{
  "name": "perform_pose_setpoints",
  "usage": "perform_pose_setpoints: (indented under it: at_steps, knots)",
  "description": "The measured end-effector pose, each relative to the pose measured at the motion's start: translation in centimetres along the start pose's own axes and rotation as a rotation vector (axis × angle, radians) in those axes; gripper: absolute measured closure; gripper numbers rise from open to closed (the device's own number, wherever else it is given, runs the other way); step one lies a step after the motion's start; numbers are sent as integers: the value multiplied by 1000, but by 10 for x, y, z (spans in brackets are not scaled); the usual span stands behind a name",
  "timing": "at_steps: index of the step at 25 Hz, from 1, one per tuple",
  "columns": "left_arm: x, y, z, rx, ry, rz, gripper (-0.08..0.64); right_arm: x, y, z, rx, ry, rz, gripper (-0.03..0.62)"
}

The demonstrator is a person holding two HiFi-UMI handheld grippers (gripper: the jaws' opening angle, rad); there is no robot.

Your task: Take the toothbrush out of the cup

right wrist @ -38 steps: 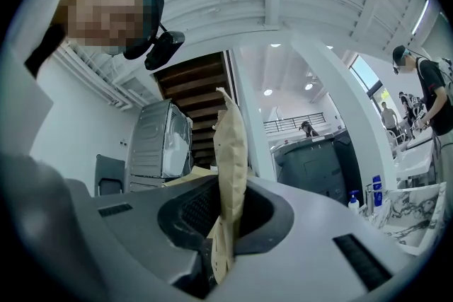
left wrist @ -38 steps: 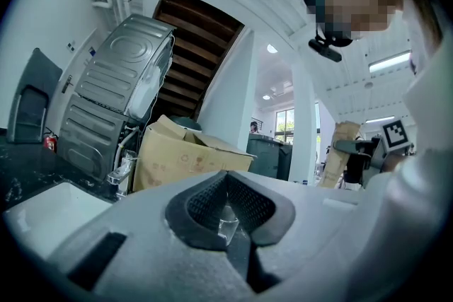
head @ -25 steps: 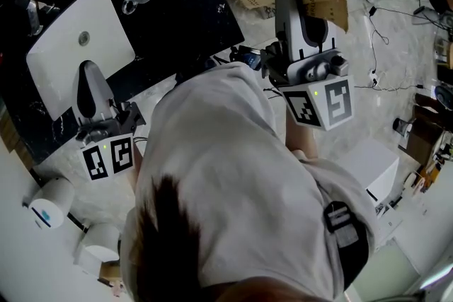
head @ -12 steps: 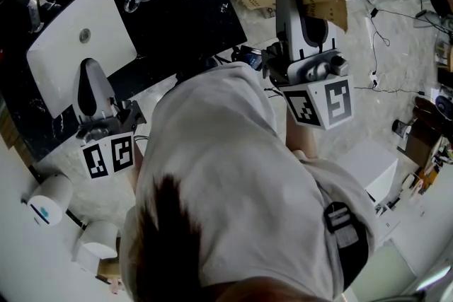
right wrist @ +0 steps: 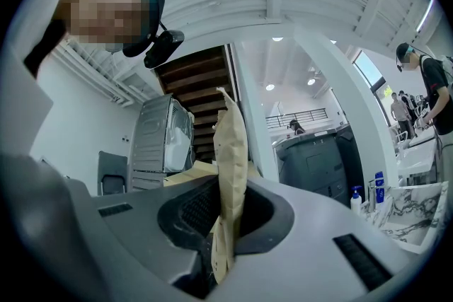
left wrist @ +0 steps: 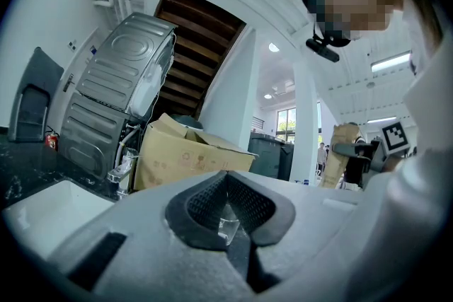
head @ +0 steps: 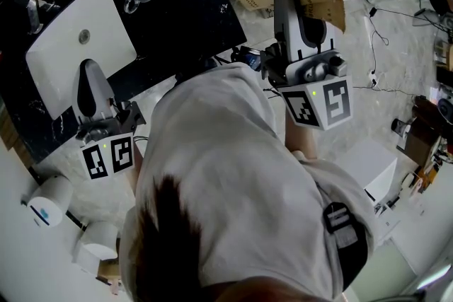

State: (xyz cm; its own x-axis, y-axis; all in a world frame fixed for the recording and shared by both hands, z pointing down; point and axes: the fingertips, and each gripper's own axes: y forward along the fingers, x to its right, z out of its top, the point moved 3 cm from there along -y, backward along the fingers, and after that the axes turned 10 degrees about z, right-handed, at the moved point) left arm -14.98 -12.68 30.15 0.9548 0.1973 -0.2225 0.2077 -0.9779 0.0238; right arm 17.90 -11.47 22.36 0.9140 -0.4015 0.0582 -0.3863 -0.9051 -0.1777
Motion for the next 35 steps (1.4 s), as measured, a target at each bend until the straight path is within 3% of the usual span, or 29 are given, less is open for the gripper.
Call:
perform_pose_setpoints:
  at_steps: [35]
  knots:
    - [0,3,-5,-8,-5,-13,545,-5,4,-8,-29,-15,24,555]
